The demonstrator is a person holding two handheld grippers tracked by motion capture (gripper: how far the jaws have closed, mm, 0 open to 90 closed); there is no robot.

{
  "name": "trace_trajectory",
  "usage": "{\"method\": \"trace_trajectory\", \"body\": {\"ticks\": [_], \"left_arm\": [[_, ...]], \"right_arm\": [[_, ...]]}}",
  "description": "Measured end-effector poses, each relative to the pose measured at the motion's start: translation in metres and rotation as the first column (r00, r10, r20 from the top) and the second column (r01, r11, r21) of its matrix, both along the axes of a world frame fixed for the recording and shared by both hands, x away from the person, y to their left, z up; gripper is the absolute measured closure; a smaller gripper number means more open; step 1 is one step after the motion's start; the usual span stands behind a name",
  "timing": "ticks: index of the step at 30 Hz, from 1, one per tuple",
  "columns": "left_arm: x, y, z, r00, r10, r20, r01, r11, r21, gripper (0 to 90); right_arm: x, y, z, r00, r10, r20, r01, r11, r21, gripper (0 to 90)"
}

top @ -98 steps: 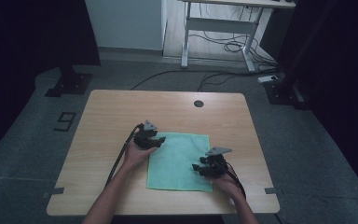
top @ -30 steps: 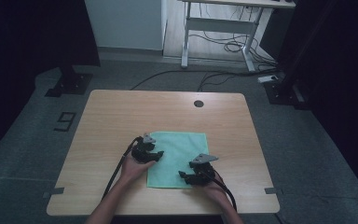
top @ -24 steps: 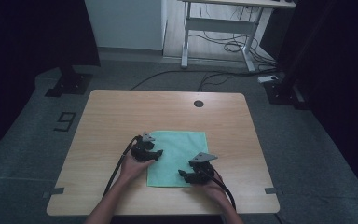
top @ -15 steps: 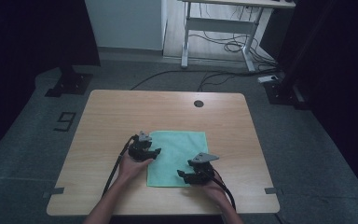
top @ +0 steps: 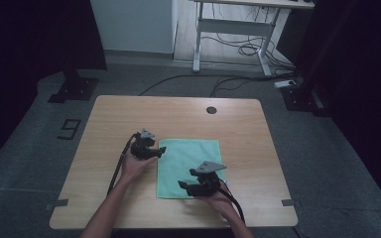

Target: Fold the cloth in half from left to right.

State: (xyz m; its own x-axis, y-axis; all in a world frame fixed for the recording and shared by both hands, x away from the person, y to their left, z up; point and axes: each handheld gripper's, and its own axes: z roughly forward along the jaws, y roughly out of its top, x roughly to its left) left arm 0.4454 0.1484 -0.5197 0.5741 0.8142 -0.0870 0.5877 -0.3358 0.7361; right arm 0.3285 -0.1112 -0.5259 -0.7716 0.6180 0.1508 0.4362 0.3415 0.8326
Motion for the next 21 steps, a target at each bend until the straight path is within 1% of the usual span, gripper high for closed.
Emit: {"method": "trace_trajectory", "body": {"ticks": [1, 3, 6, 7, 8, 10, 11, 13, 14, 15, 16, 18, 21], "left_arm": [[0.0, 0.0, 0.0, 1.0, 0.0, 0.0, 0.0, 1.0, 0.0, 39.0], [0.009, 0.002, 0.0, 1.0, -0.006, -0.005, 0.006, 1.0, 0.0, 38.8], [0.022, 0.006, -0.002, 0.9999, 0.004, -0.017, -0.004, 1.0, 0.005, 39.4], [0.025, 0.007, -0.002, 0.9999, 0.004, -0.01, -0.004, 0.9999, 0.009, 39.7], [0.029, 0.007, -0.004, 0.9998, 0.007, -0.02, -0.007, 0.9999, 0.008, 40.5], [0.036, 0.006, -0.008, 0.9994, 0.006, -0.035, -0.005, 0.9994, 0.034, 41.0], [0.039, 0.005, -0.01, 0.9992, 0.014, -0.038, -0.012, 0.9991, 0.04, 41.3], [0.041, 0.004, -0.015, 0.9989, 0.017, -0.044, -0.017, 0.9996, 0.021, 43.8], [0.042, 0.003, -0.017, 0.9987, 0.017, -0.049, -0.015, 0.9994, 0.031, 44.4], [0.042, 0.002, -0.02, 0.9984, 0.015, -0.054, -0.013, 0.9991, 0.04, 47.0], [0.043, 0.002, -0.021, 0.9986, 0.012, -0.051, -0.01, 0.9992, 0.038, 47.0], [0.042, 0.001, -0.021, 0.9985, 0.006, -0.055, -0.005, 0.9994, 0.034, 49.8], [0.041, -0.001, -0.021, 0.999, 0.006, -0.045, -0.003, 0.9988, 0.05, 55.9]], "right_arm": [[0.0, 0.0, 0.0, 1.0, 0.0, 0.0, 0.0, 1.0, 0.0, 32.0], [0.001, 0.003, 0.0, 1.0, 0.002, 0.007, -0.002, 1.0, -0.001, 32.2], [0.002, 0.005, -0.001, 1.0, -0.001, 0.007, 0.001, 1.0, -0.004, 32.4], [0.002, 0.005, -0.002, 1.0, -0.002, 0.003, 0.002, 1.0, -0.003, 32.4], [0.002, 0.004, -0.003, 1.0, -0.002, 0.001, 0.002, 1.0, 0.0, 32.6], [0.002, 0.003, -0.005, 1.0, -0.003, -0.003, 0.003, 1.0, 0.003, 32.8], [0.001, 0.002, -0.005, 1.0, -0.002, -0.001, 0.002, 1.0, 0.0, 32.8], [0.0, -0.002, -0.006, 1.0, -0.008, 0.0, 0.008, 1.0, -0.003, 33.0], [-0.001, -0.004, -0.006, 0.9999, -0.014, 0.0, 0.014, 0.9999, -0.001, 33.0], [-0.002, -0.009, -0.005, 0.9998, -0.022, 0.002, 0.022, 0.9997, 0.003, 33.1], [-0.002, -0.009, -0.005, 0.9998, -0.022, 0.002, 0.022, 0.9997, 0.003, 33.1], [-0.003, -0.012, -0.005, 0.9996, -0.03, 0.004, 0.03, 0.9995, 0.006, 33.2], [-0.004, -0.014, -0.004, 0.9993, -0.037, 0.011, 0.037, 0.9993, 0.007, 33.4]]}}
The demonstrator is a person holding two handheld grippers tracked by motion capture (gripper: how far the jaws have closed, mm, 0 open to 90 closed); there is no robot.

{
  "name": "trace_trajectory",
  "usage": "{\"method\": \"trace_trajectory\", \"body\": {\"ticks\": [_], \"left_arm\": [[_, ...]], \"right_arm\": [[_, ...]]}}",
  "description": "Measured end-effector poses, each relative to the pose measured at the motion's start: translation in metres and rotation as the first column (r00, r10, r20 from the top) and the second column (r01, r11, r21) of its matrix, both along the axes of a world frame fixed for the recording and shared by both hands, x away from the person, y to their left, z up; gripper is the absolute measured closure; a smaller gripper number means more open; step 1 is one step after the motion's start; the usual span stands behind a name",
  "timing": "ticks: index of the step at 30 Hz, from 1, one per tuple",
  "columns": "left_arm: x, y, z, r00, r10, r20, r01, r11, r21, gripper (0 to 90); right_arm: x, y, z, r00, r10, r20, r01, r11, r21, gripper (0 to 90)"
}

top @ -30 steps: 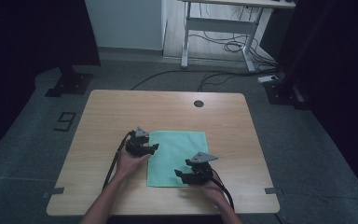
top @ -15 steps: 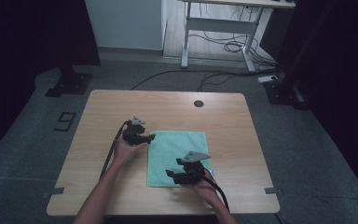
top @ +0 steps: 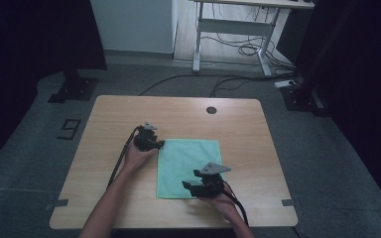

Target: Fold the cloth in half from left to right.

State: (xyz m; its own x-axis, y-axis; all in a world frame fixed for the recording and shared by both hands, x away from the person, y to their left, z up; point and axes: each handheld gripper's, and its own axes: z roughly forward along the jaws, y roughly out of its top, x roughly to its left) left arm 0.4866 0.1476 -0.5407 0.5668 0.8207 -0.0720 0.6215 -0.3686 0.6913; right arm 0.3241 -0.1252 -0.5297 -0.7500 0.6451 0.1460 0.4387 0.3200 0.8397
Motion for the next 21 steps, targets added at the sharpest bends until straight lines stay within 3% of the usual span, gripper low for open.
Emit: {"method": "trace_trajectory", "body": {"ticks": [6, 9, 21], "left_arm": [[-0.002, -0.004, 0.0, 0.9997, -0.021, -0.009, 0.021, 0.9997, -0.014, 77.3], [-0.005, -0.007, 0.002, 0.9998, -0.018, -0.003, 0.018, 0.9998, -0.01, 84.4], [-0.011, -0.009, 0.009, 1.0, -0.006, 0.002, 0.006, 1.0, -0.006, 86.6]], "right_arm": [[-0.003, 0.003, 0.001, 1.0, 0.007, 0.007, -0.007, 1.0, -0.002, 34.2], [-0.006, 0.008, 0.002, 0.9993, 0.032, -0.021, -0.031, 0.9989, 0.035, 34.4], [-0.02, 0.052, -0.002, 0.99, 0.139, -0.025, -0.139, 0.9903, -0.004, 38.5]]}}
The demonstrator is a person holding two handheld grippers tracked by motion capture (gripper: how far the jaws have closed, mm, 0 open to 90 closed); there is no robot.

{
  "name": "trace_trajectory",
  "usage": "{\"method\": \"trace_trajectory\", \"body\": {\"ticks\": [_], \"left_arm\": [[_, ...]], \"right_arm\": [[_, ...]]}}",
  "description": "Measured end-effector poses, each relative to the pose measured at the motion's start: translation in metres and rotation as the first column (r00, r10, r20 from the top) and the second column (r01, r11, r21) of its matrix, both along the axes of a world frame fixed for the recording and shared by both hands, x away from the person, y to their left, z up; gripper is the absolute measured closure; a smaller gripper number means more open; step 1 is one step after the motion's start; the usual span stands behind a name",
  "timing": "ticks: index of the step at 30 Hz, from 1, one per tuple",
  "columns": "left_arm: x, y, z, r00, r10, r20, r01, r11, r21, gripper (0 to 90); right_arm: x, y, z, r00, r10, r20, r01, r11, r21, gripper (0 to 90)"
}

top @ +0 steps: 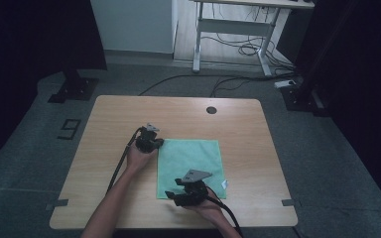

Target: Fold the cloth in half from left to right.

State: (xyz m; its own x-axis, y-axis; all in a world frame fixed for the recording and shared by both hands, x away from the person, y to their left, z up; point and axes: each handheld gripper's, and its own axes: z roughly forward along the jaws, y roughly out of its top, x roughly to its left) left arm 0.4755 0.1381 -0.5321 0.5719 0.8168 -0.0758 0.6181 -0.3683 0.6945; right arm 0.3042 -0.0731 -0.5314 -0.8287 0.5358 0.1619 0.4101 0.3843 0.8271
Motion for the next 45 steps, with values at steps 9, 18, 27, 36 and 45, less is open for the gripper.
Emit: {"method": "trace_trajectory", "body": {"ticks": [9, 18, 27, 36, 45], "left_arm": [[0.0, -0.003, 0.001, 1.0, 0.002, -0.005, -0.002, 1.0, -0.004, 86.7], [-0.001, -0.005, 0.0, 0.9999, -0.003, -0.011, 0.003, 0.9999, -0.011, 86.5], [-0.002, -0.006, 0.002, 0.9999, -0.007, -0.011, 0.007, 0.9999, -0.011, 86.4], [-0.004, -0.004, 0.004, 0.9999, -0.002, -0.016, 0.002, 0.9998, -0.018, 86.2], [-0.008, -0.005, 0.012, 0.9999, -0.011, -0.01, 0.01, 0.9992, -0.039, 86.5]], "right_arm": [[-0.001, 0.025, -0.009, 0.9992, 0.04, -0.007, -0.04, 0.9984, -0.039, 41.3], [-0.002, 0.041, -0.016, 0.9989, 0.045, 0.011, -0.043, 0.9944, -0.096, 41.3], [-0.005, 0.051, -0.019, 0.9975, 0.035, 0.062, -0.023, 0.9828, -0.183, 45.2], [-0.002, 0.047, -0.017, 0.9975, -0.019, 0.067, 0.032, 0.9795, -0.199, 66.7], [0.004, 0.032, -0.016, 0.999, -0.044, 0.005, 0.044, 0.989, -0.141, 83.1]]}}
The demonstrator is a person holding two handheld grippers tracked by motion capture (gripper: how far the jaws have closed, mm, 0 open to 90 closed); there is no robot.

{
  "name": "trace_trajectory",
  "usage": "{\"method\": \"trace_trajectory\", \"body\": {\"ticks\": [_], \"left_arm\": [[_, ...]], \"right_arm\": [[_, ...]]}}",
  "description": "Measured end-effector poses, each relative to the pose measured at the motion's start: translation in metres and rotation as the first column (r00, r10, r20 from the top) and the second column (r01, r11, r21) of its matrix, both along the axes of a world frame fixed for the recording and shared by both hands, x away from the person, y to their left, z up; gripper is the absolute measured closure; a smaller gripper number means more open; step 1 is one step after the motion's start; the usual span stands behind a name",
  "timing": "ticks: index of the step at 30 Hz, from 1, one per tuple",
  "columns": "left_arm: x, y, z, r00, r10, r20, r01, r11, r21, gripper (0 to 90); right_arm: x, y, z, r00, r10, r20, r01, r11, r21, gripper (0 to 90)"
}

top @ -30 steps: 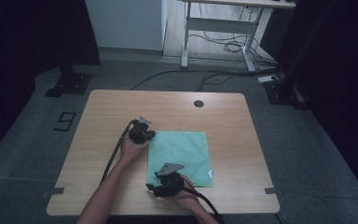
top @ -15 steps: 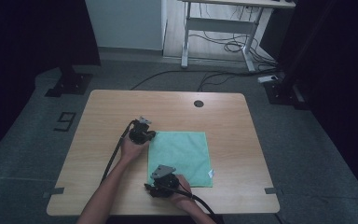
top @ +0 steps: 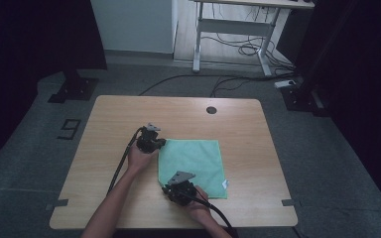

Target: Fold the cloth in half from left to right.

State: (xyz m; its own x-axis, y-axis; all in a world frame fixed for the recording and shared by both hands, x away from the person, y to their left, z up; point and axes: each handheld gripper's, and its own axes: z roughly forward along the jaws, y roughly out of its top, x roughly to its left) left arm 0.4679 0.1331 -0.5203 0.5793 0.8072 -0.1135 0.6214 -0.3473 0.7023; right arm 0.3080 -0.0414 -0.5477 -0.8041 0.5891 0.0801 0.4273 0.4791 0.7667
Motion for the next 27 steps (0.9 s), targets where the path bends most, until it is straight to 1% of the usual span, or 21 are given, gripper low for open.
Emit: {"method": "trace_trajectory", "body": {"ticks": [4, 6, 9, 12, 15, 16, 20, 23, 25, 27], "left_arm": [[-0.001, 0.0, 0.005, 1.0, 0.0, 0.006, 0.0, 1.0, -0.007, 86.7], [-0.002, 0.0, 0.007, 1.0, 0.0, 0.009, 0.0, 0.9998, -0.018, 86.7], [-0.002, -0.001, 0.012, 0.9999, -0.003, 0.015, 0.003, 0.9998, -0.021, 86.7], [-0.002, -0.002, 0.017, 0.9997, 0.007, 0.026, -0.006, 0.9995, -0.03, 86.6], [-0.003, 0.0, 0.025, 0.9994, 0.008, 0.033, -0.007, 0.9995, -0.03, 86.7], [-0.003, 0.001, 0.028, 0.9995, 0.007, 0.032, -0.006, 0.9996, -0.029, 86.7], [-0.004, 0.004, 0.04, 0.9988, 0.006, 0.049, -0.005, 0.9998, -0.02, 86.7], [-0.004, 0.007, 0.048, 0.9983, 0.012, 0.057, -0.011, 0.9998, -0.017, 86.7], [-0.004, 0.011, 0.053, 0.9978, 0.019, 0.064, -0.017, 0.9997, -0.02, 86.6], [-0.004, 0.015, 0.053, 0.9981, 0.025, 0.056, -0.024, 0.9996, -0.016, 86.6]], "right_arm": [[-0.001, -0.007, 0.0, 0.9999, -0.009, 0.006, 0.009, 0.9996, 0.025, 84.5], [-0.002, -0.009, 0.002, 0.9999, -0.007, 0.012, 0.007, 0.9994, 0.035, 84.9], [-0.003, -0.012, 0.005, 0.9997, -0.004, 0.023, 0.003, 0.9987, 0.052, 85.0], [-0.004, -0.012, 0.011, 0.9993, -0.002, 0.037, -0.001, 0.9973, 0.073, 85.0], [-0.004, -0.007, 0.016, 0.9991, 0.004, 0.042, -0.008, 0.9956, 0.094, 85.0], [-0.005, -0.004, 0.017, 0.9989, 0.01, 0.046, -0.015, 0.9953, 0.096, 85.0], [-0.005, 0.007, 0.024, 0.9974, 0.036, 0.062, -0.042, 0.9938, 0.103, 85.0], [-0.005, 0.012, 0.03, 0.9967, 0.044, 0.068, -0.052, 0.9919, 0.116, 85.0], [-0.005, 0.015, 0.034, 0.9958, 0.048, 0.078, -0.057, 0.9911, 0.12, 85.0], [-0.004, 0.017, 0.037, 0.9952, 0.051, 0.083, -0.061, 0.9904, 0.124, 85.0]]}}
